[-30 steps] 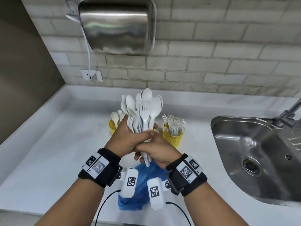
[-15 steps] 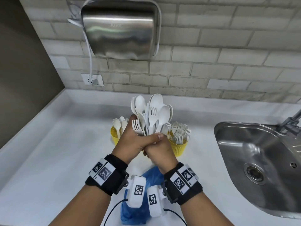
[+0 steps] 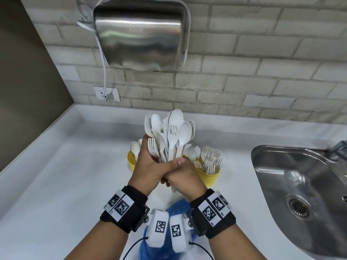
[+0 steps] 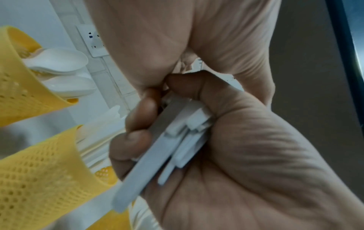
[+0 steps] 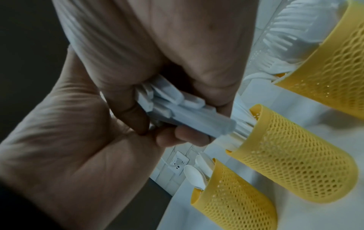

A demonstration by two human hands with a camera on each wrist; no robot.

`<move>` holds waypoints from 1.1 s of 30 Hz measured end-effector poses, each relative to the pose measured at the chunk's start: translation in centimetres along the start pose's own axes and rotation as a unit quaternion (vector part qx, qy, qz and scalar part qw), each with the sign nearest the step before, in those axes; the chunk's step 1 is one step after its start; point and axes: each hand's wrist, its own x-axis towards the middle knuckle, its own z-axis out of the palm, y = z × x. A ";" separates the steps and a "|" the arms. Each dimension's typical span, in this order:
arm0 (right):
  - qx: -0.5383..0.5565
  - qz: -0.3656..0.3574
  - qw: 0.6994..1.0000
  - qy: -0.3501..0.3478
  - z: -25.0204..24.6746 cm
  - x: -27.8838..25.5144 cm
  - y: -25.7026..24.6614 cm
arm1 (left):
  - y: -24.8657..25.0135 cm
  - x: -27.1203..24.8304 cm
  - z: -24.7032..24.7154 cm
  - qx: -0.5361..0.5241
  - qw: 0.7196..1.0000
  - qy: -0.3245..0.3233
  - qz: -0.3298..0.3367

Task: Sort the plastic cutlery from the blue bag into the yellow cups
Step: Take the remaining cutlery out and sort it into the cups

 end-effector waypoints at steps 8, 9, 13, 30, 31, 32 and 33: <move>-0.086 -0.096 0.991 0.017 0.3 0.8 0.5 | -0.8 0.5 -0.3 0.018 0.999 0.036 -0.019; -0.096 -0.110 0.989 0.027 0.6 1.0 0.9 | -0.8 0.6 -0.1 0.012 0.999 0.042 -0.024; -0.109 -0.118 0.985 0.056 1.0 1.1 1.0 | -0.6 0.8 0.5 0.010 0.998 0.058 -0.026; 0.327 0.061 0.921 -0.202 1.7 0.8 2.3 | 0.5 0.8 -2.8 0.022 0.999 0.033 0.019; 0.312 0.073 0.924 -0.211 1.8 1.0 2.0 | 0.6 0.8 -2.8 0.028 0.999 0.029 0.027; 0.300 0.079 0.925 -0.218 1.9 1.1 1.7 | 0.7 0.9 -2.9 0.031 0.999 0.027 0.033; 0.300 0.081 0.924 -0.224 1.9 1.1 1.5 | 0.8 1.0 -3.0 0.029 0.999 0.029 0.035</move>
